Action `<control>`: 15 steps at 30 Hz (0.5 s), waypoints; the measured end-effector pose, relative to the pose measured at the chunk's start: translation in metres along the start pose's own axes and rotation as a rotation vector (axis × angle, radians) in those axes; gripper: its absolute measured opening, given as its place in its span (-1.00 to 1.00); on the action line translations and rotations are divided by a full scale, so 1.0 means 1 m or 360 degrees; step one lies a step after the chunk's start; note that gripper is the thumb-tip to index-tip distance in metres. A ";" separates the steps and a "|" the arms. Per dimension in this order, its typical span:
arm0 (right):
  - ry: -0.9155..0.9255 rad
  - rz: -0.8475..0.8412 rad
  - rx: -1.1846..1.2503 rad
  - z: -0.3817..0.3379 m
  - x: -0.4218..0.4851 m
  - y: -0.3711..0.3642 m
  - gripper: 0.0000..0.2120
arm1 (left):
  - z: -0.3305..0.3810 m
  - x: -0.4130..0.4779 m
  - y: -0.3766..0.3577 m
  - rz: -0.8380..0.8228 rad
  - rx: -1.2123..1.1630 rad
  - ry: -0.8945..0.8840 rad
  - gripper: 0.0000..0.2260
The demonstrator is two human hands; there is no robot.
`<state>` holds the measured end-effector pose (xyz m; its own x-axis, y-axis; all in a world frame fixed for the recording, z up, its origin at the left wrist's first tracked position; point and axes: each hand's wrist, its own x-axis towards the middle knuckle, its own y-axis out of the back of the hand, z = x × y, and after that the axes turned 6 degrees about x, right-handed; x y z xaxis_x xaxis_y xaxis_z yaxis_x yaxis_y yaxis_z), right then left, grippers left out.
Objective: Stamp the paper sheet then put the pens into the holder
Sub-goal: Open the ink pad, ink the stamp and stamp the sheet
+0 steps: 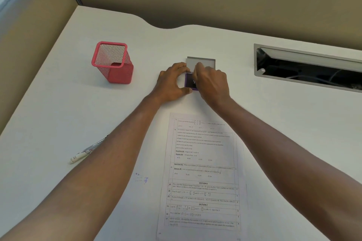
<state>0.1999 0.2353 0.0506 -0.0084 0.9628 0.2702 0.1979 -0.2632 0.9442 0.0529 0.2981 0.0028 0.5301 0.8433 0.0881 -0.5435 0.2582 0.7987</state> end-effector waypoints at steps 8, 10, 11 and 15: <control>-0.0055 0.0230 -0.0167 -0.009 -0.037 -0.008 -0.90 | 0.001 -0.001 0.001 -0.0028 -0.0038 0.0009 -0.45; -0.0094 0.0225 -0.0131 -0.011 -0.039 -0.007 -0.88 | 0.001 -0.002 0.003 -0.0044 -0.0050 0.0011 -0.45; -0.0098 0.0214 -0.0109 -0.011 -0.038 -0.005 -0.89 | 0.001 -0.002 0.003 -0.0055 -0.0057 0.0012 -0.45; -0.0367 0.0138 0.0169 -0.003 -0.030 0.006 -0.82 | 0.002 -0.003 0.008 -0.0094 -0.0096 0.0017 -0.44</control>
<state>0.1984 0.2046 0.0486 0.2343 0.9287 0.2876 0.2898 -0.3491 0.8912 0.0489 0.2966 0.0099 0.5556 0.8307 0.0354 -0.5498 0.3351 0.7651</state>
